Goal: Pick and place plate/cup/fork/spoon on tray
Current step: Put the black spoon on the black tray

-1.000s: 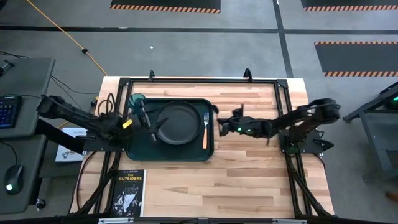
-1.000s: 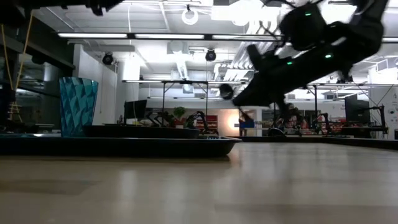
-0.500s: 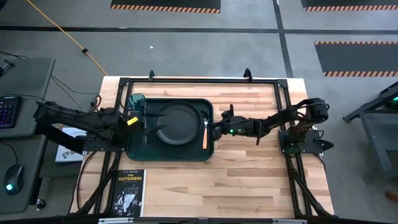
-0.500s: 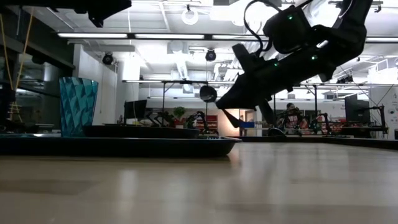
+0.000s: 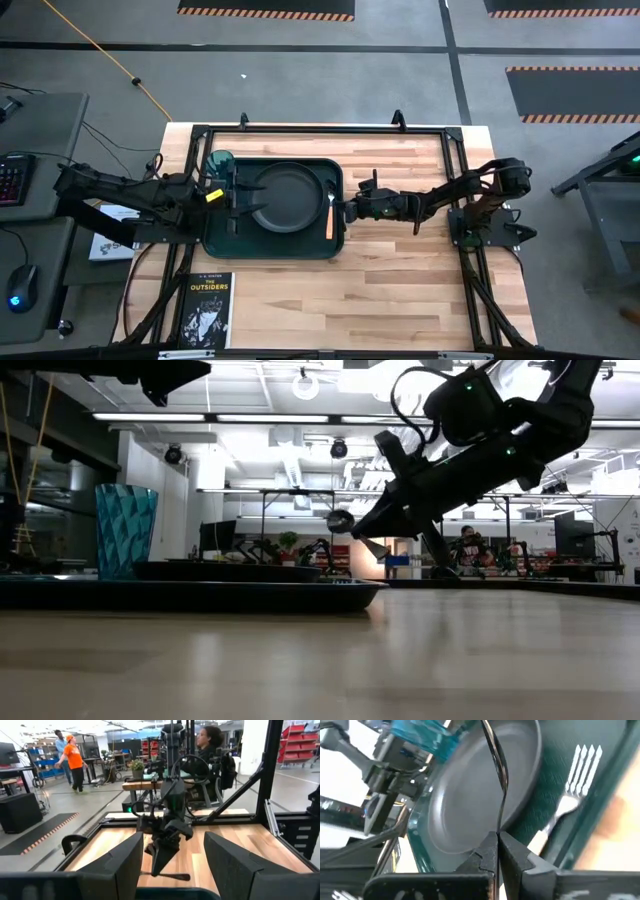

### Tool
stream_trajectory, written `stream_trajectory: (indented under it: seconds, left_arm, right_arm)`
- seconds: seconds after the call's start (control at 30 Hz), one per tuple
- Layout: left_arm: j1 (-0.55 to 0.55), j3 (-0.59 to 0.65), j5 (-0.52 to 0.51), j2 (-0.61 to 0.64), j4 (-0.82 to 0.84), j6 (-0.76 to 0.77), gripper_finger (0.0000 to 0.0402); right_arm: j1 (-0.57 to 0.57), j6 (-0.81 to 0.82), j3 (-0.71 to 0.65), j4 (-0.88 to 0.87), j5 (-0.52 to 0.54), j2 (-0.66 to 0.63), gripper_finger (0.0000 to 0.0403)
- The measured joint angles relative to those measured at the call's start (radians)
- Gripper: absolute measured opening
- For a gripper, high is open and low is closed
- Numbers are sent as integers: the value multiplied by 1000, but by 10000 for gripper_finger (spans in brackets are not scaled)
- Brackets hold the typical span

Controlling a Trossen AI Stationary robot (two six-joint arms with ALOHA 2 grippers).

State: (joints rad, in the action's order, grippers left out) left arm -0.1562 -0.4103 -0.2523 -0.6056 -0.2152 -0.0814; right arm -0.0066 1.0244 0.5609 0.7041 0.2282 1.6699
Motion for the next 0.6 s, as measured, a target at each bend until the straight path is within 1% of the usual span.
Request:
stream_trajectory:
  seconds: [0.07, 0.17, 0.23, 0.4, 0.5, 0.6]
  left_arm:
    - [0, 0, 0, 0, -17, 0, 202]
    - [0, 0, 0, 1, -35, -1, 202]
    - [0, 0, 0, 1, -39, -8, 202]
    - [0, 0, -3, 1, -39, -8, 202]
    - [0, 0, -3, 0, -39, 2, 202]
    - [0, 0, -4, 0, -39, 2, 202]
  right_arm:
    - [3, 60, 20, -56, -1, 0, 0]
    - [9, 123, 81, -217, 2, 0, 0]
    - [14, 129, 138, -335, 10, 0, 0]
    - [26, 105, 264, -542, 84, 0, 0]
    - [26, 101, 308, -662, 90, 0, 0]
    - [26, 158, 317, -750, 104, 0, 0]
